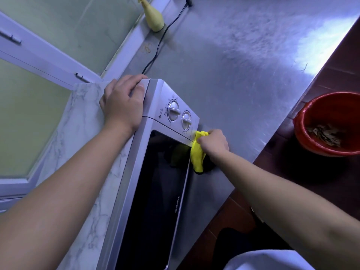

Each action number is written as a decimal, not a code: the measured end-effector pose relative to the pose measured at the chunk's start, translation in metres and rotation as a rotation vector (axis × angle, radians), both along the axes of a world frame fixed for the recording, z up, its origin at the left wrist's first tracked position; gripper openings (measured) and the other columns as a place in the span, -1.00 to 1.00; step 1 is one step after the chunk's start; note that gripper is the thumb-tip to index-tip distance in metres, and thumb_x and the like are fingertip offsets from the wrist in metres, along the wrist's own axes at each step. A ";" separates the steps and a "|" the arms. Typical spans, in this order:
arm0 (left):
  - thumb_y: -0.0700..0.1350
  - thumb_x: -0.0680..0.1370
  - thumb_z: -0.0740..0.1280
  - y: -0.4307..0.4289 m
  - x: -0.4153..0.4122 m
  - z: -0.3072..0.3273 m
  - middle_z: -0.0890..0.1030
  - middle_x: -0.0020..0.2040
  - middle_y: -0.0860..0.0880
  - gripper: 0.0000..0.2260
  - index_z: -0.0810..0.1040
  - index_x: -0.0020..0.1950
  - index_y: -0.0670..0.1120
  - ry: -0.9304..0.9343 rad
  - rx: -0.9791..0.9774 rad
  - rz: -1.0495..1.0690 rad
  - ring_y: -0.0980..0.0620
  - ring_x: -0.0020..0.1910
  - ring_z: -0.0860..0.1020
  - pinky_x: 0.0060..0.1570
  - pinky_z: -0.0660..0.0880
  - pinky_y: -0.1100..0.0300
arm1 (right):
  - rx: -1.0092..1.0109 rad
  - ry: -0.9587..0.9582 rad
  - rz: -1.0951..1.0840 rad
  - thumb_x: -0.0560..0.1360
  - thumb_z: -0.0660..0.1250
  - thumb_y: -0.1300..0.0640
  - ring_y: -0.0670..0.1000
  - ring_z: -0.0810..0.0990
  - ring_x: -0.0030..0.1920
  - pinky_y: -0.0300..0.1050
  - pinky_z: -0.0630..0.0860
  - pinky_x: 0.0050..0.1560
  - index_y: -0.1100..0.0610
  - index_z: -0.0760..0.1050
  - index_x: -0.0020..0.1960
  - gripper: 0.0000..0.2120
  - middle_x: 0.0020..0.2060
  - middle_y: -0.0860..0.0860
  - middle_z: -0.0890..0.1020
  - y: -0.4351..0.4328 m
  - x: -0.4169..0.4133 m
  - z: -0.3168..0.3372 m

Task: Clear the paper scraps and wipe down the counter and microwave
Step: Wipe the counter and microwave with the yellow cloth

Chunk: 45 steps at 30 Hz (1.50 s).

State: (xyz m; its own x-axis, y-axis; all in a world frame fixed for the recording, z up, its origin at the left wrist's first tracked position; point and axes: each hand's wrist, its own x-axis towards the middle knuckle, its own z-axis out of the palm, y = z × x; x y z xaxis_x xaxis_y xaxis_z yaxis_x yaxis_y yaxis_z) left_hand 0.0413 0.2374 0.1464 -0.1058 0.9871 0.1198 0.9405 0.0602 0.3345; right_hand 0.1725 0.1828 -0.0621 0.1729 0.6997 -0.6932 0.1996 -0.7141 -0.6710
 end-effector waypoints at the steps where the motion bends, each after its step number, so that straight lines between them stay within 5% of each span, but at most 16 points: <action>1: 0.09 0.54 0.05 -0.001 0.000 0.000 0.55 0.26 0.27 -0.63 0.57 0.21 0.21 -0.004 0.002 0.000 -0.01 0.45 0.30 0.46 0.13 -0.11 | -0.005 0.025 -0.012 0.37 0.31 0.12 0.19 0.60 -0.12 -0.11 0.40 -0.20 0.13 0.50 -0.14 -0.90 -0.25 0.00 0.59 0.003 0.005 0.002; 7: 0.09 0.53 0.07 0.002 -0.003 -0.002 0.57 0.21 0.27 -0.65 0.59 0.17 0.21 -0.041 0.028 -0.020 -0.01 0.44 0.32 0.46 0.17 -0.10 | 0.408 0.260 -0.160 0.37 0.50 0.13 -0.01 0.61 0.01 -0.11 0.53 0.03 -0.04 0.63 0.05 -0.74 -0.03 -0.03 0.64 -0.047 0.011 0.024; 10: 0.08 0.54 0.09 0.003 -0.003 -0.003 0.57 0.19 0.30 -0.67 0.59 0.16 0.22 -0.047 0.037 -0.008 0.02 0.42 0.32 0.46 0.17 -0.08 | 0.654 0.221 -0.056 0.41 0.47 0.18 -0.14 0.54 -0.08 -0.39 0.41 -0.07 -0.06 0.64 0.13 -0.67 -0.10 -0.08 0.52 -0.063 -0.010 0.038; 13: 0.05 0.55 0.11 0.002 -0.003 -0.004 0.57 0.19 0.29 -0.68 0.59 0.17 0.20 -0.053 0.037 -0.012 0.02 0.42 0.32 0.45 0.19 -0.08 | 0.652 0.097 -0.010 0.43 0.39 0.21 -0.07 0.49 -0.12 -0.26 0.41 -0.18 0.00 0.62 0.15 -0.68 -0.12 -0.10 0.44 -0.058 -0.025 0.039; 16: 0.04 0.55 0.11 0.003 -0.004 -0.004 0.59 0.19 0.26 -0.68 0.60 0.16 0.18 -0.041 0.038 -0.024 0.00 0.40 0.36 0.43 0.22 -0.09 | 0.421 -0.028 0.061 0.46 0.32 0.17 0.08 0.53 0.02 -0.05 0.44 -0.09 -0.03 0.57 0.16 -0.71 -0.02 -0.05 0.48 -0.048 -0.018 0.022; 22: 0.04 0.54 0.10 0.003 -0.001 -0.002 0.60 0.19 0.21 -0.66 0.61 0.18 0.13 -0.044 0.030 -0.042 -0.02 0.37 0.41 0.41 0.27 -0.10 | 0.354 0.043 0.124 0.44 0.41 0.11 0.11 0.56 0.06 -0.05 0.43 -0.04 -0.02 0.53 0.00 -0.84 0.00 -0.02 0.58 -0.045 -0.001 0.009; 27: 0.05 0.54 0.09 0.002 -0.003 -0.003 0.60 0.20 0.22 -0.65 0.61 0.18 0.14 -0.037 0.036 -0.032 -0.01 0.38 0.41 0.41 0.27 -0.10 | 0.568 0.293 -0.083 0.41 0.52 0.06 -0.08 0.57 0.04 -0.11 0.50 0.11 -0.10 0.63 0.05 -0.77 0.01 -0.02 0.62 -0.059 0.009 0.036; 30: 0.06 0.54 0.09 0.003 -0.003 -0.004 0.59 0.21 0.23 -0.65 0.60 0.19 0.15 -0.029 0.036 -0.023 0.00 0.39 0.39 0.42 0.25 -0.09 | 0.805 0.277 -0.075 0.42 0.48 0.13 -0.13 0.53 -0.05 -0.34 0.43 -0.02 -0.01 0.64 0.12 -0.72 -0.06 -0.04 0.54 -0.061 -0.006 0.063; 33: 0.05 0.55 0.10 0.002 -0.002 -0.003 0.59 0.20 0.23 -0.67 0.60 0.17 0.16 -0.023 0.038 -0.021 0.00 0.38 0.39 0.42 0.24 -0.10 | 0.913 0.216 -0.078 0.39 0.40 0.27 -0.02 0.52 -0.08 -0.29 0.43 -0.06 0.13 0.64 0.12 -0.70 -0.07 -0.05 0.46 -0.062 -0.027 0.071; 37: 0.04 0.55 0.09 0.003 -0.003 -0.004 0.58 0.18 0.25 -0.67 0.59 0.16 0.17 0.006 0.051 -0.016 0.02 0.35 0.38 0.41 0.24 -0.07 | 0.685 0.222 -0.142 0.42 0.39 0.23 -0.10 0.51 -0.09 -0.27 0.44 -0.07 0.05 0.63 0.10 -0.74 -0.05 -0.02 0.52 -0.057 -0.028 0.041; 41: 0.06 0.54 0.08 0.004 -0.004 -0.004 0.59 0.17 0.26 -0.65 0.60 0.17 0.18 0.009 0.050 -0.012 0.04 0.34 0.37 0.41 0.25 -0.05 | 0.251 0.159 -0.113 0.46 0.42 0.10 0.08 0.58 0.01 0.01 0.53 0.05 -0.06 0.54 -0.05 -0.89 -0.02 0.01 0.62 -0.047 -0.020 0.003; 45: 0.06 0.56 0.09 0.002 -0.001 -0.002 0.58 0.18 0.27 -0.68 0.59 0.16 0.19 0.017 0.039 0.005 0.05 0.35 0.36 0.40 0.23 0.01 | 0.139 0.023 -0.013 0.44 0.39 -0.01 0.13 0.56 -0.06 -0.03 0.46 -0.09 0.01 0.42 -0.20 -0.83 -0.18 -0.06 0.56 -0.034 -0.013 -0.011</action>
State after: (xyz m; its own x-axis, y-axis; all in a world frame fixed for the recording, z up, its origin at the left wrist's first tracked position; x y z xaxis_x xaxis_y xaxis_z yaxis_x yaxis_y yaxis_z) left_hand 0.0402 0.2397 0.1448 -0.1082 0.9811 0.1605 0.9459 0.0519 0.3204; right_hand 0.1592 0.1488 -0.0730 0.1678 0.7870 -0.5937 0.1746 -0.6164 -0.7678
